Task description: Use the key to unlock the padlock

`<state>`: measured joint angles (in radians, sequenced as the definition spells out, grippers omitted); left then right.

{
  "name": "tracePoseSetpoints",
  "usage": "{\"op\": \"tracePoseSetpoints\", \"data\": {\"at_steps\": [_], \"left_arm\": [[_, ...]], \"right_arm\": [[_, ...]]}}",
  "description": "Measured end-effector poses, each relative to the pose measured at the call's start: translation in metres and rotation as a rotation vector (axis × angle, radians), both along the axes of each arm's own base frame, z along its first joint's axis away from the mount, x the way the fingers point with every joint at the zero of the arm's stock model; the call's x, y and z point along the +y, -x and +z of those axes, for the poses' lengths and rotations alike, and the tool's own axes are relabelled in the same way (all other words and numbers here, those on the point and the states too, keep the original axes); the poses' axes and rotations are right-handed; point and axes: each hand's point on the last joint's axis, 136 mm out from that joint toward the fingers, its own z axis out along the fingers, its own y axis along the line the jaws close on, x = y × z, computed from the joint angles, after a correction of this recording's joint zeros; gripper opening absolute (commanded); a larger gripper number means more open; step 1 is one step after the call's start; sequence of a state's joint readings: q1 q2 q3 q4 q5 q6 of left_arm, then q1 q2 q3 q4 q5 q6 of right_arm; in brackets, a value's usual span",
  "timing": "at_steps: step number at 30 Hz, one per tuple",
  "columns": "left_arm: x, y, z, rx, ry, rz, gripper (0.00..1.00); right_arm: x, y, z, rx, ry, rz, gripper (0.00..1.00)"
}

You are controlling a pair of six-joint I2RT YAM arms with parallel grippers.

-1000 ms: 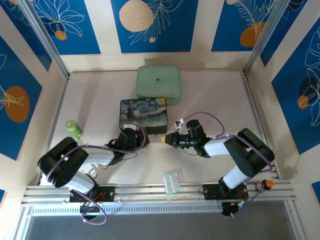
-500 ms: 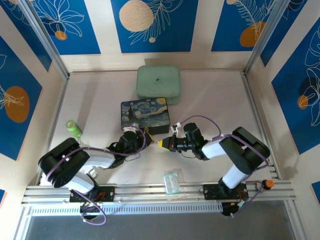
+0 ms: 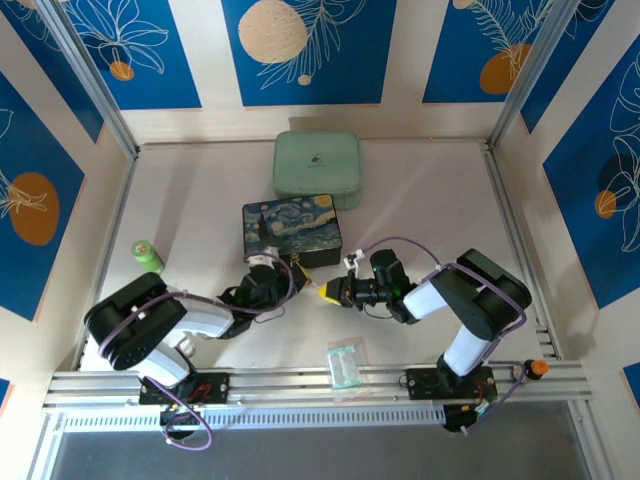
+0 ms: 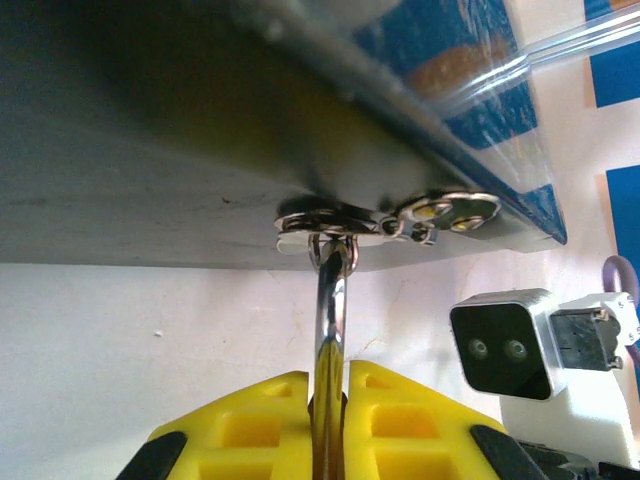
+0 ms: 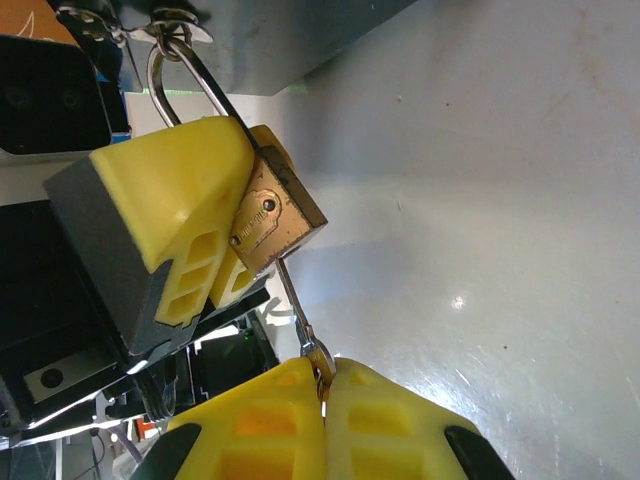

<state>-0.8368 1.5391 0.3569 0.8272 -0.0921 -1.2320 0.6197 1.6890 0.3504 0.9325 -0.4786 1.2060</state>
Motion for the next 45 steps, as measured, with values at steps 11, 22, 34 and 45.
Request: {"op": "tracePoseSetpoints", "data": {"at_steps": [11,22,34,45], "left_arm": [[-0.002,0.000,0.003,-0.005,0.022,0.014,0.00],[-0.016,0.011,0.012,-0.021,0.053,-0.011,0.00],[-0.013,0.009,0.010,-0.015,0.037,0.006,0.00],[-0.011,0.006,0.006,-0.016,0.029,0.029,0.00]], "right_arm": [[0.003,-0.001,-0.004,0.038,-0.032,-0.011,0.00],[0.003,-0.009,0.003,0.044,-0.094,-0.028,0.00],[-0.007,-0.004,-0.003,0.063,-0.103,-0.056,0.00],[-0.012,-0.001,-0.001,0.052,-0.119,-0.081,0.00]]}}
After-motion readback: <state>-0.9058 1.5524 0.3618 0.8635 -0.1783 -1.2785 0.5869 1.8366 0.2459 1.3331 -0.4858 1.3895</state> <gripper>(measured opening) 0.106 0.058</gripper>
